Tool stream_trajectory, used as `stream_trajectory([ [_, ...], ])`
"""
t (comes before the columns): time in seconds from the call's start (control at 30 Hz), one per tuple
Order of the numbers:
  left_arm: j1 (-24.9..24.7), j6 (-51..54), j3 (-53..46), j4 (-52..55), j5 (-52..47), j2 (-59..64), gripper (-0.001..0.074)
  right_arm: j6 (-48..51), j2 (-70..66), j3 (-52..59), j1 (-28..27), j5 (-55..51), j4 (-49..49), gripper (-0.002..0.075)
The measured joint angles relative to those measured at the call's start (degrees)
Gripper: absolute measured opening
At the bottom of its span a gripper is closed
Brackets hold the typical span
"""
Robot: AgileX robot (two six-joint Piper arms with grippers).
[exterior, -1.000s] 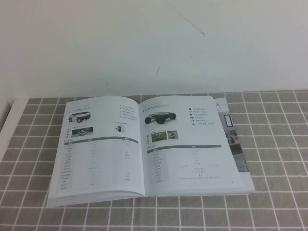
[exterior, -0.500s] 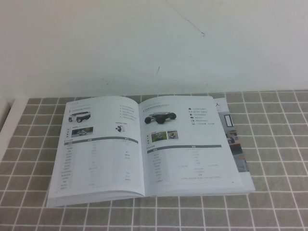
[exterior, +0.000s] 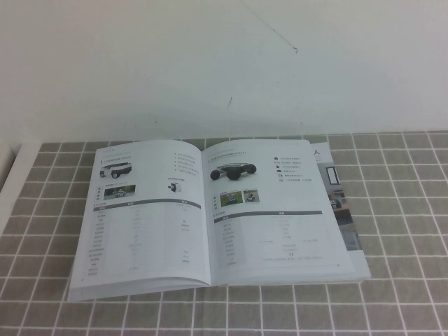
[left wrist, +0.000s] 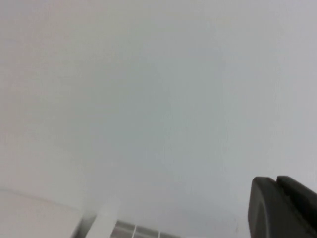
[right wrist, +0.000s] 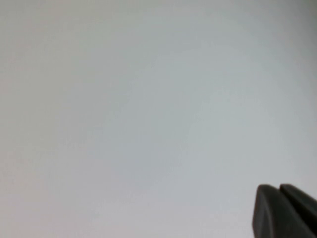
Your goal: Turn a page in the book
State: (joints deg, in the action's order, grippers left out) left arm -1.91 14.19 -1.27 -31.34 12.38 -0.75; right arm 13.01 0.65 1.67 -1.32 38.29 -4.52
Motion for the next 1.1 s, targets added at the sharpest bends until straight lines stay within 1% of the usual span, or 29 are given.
stream_trajectory([
  [0.13, 0.00, -0.03, 0.00, -4.82, 5.79, 0.00, -0.0003, 0.00, 0.00, 0.00, 0.00, 3.73, 0.00, -0.0003],
  [0.27, 0.00, -0.53, 0.00, -5.83, 7.12, 0.00, -0.0003, -0.23, 0.00, 0.00, 0.00, 4.53, -0.34, -0.0003],
  [0.33, 0.00, -2.35, 0.00, -5.97, 8.46, 0.00, -0.0003, -0.36, 0.00, 0.00, 0.00, 4.84, -0.36, -0.0003],
  [0.4, 0.00, -8.27, 0.00, -5.77, 12.15, 0.00, -0.0003, -0.36, 0.00, 0.00, 0.00, 6.54, -0.46, -0.0003],
  [0.5, 0.00, -18.59, 0.00, -2.04, 19.52, 0.00, -0.0003, -0.83, 0.00, 0.00, 0.00, 12.83, -0.46, -0.0003],
  [0.57, 0.00, -23.39, 0.00, 4.08, 24.35, 0.00, -0.0003, -1.24, 0.00, 0.00, 0.00, 15.66, -0.46, -0.0001],
  [0.63, 0.00, -26.26, 0.21, 10.56, 26.31, -0.09, -0.0003, -2.28, 0.00, -0.65, 0.00, 16.29, -0.46, -0.0002],
  [0.73, 0.00, -28.82, 3.98, 21.19, 23.85, -0.09, -0.0003, -3.43, 0.00, -4.02, 0.00, 16.29, -0.71, -0.0002],
  [0.83, 0.00, -29.81, 10.83, 30.77, 19.27, -0.09, -0.0003, -3.97, 0.00, -9.47, 0.00, 15.38, -0.83, -0.0002],
  [0.9, 0.00, -29.93, 16.00, 35.95, 16.11, -0.09, -0.0003, -4.73, 0.00, -13.76, 0.00, 12.79, -0.83, -0.0002],
  [0.97, 0.00, -29.93, 20.74, 40.19, 13.59, -0.09, -0.0003, -5.93, 0.13, -19.09, 0.00, 8.25, -0.83, -0.0002],
  [1.1, 0.00, -29.93, 28.16, 44.15, 8.48, 1.30, -0.0003, -7.54, -0.02, -29.11, 0.00, -6.62, -0.83, -0.0002],
])
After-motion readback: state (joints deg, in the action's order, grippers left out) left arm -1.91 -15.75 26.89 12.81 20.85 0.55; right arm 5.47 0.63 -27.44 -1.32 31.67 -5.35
